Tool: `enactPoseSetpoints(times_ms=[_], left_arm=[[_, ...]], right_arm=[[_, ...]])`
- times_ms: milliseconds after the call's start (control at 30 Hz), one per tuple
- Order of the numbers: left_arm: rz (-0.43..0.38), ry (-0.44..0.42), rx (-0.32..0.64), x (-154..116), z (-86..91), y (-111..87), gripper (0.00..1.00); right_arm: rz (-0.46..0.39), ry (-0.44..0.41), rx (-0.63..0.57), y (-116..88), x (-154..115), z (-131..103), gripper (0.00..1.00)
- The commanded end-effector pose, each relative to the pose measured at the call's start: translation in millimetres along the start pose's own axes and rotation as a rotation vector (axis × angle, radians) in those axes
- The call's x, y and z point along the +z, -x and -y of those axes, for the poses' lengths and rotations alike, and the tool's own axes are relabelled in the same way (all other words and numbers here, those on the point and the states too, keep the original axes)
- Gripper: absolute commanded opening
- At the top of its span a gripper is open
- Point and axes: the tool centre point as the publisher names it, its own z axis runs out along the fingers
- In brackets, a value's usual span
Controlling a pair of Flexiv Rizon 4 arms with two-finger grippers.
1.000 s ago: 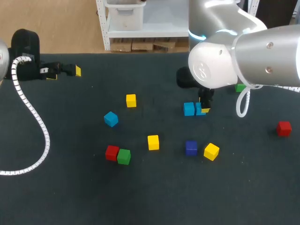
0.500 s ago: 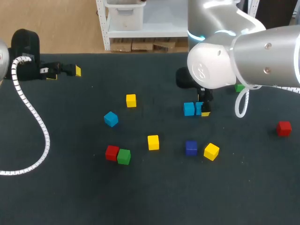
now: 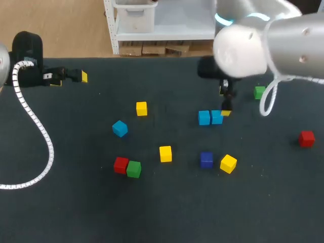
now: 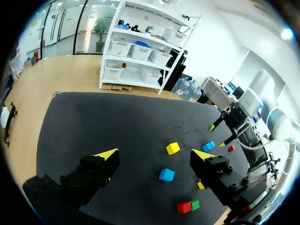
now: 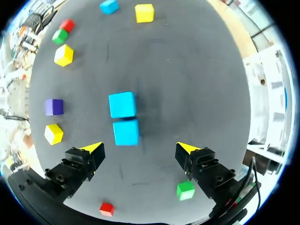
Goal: Place the blue cubes, place green cubes on the blue cubes, place the yellow cubes on the green cubes, then place the red cubes on the yellow cubes, and place purple cube on the red cubes.
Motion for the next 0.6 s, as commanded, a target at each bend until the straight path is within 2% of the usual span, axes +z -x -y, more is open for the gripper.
enactPoseSetpoints(times_ms=[33,267,600], left_arm=[[0.006,-0.012,0.002,0,-2.4,-1.2,1.0],[0.006,-0.012,0.002,0,-2.4,-1.2,1.0],[0.006,-0.012,0.002,0,-2.4,-1.2,1.0]], right_arm=[[0.07,0.016,0.039,-12,-27,7,1.0],[0.163,0.001,0.156,-23,-50,16,1.0],[0.361,-0.001,0.352,-32,-78,23,1.0]])
